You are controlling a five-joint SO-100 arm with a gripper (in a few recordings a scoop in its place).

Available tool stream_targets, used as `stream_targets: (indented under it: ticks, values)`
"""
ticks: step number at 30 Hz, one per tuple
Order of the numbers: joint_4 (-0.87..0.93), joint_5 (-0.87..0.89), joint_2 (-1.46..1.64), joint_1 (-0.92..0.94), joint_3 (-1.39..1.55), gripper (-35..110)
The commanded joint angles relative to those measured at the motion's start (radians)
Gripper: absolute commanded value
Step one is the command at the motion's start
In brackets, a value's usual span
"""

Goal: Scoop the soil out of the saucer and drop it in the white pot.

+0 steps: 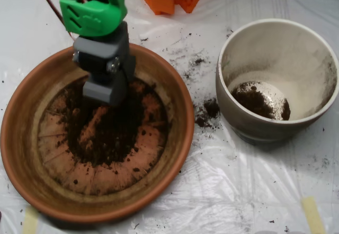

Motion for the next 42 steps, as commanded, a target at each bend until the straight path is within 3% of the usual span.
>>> stream_targets:
  ticks: [1, 16, 25, 30, 37, 42]
  values:
    - [0.028, -0.015, 0.172, -0.049, -0.081, -1]
    - [0.067, -0.107, 0.383, -0.383, -0.15, -1]
    - [0.236, -0.15, 0.261, -0.623, -0.479, -1]
    - [0.265, -0.181, 0.212, -0.767, -0.514, -1]
    - [0.276, -0.195, 0.16, -0.813, -0.541, 0]
    - [0.311, -0.207, 0.137, -0.805, -0.549, 23]
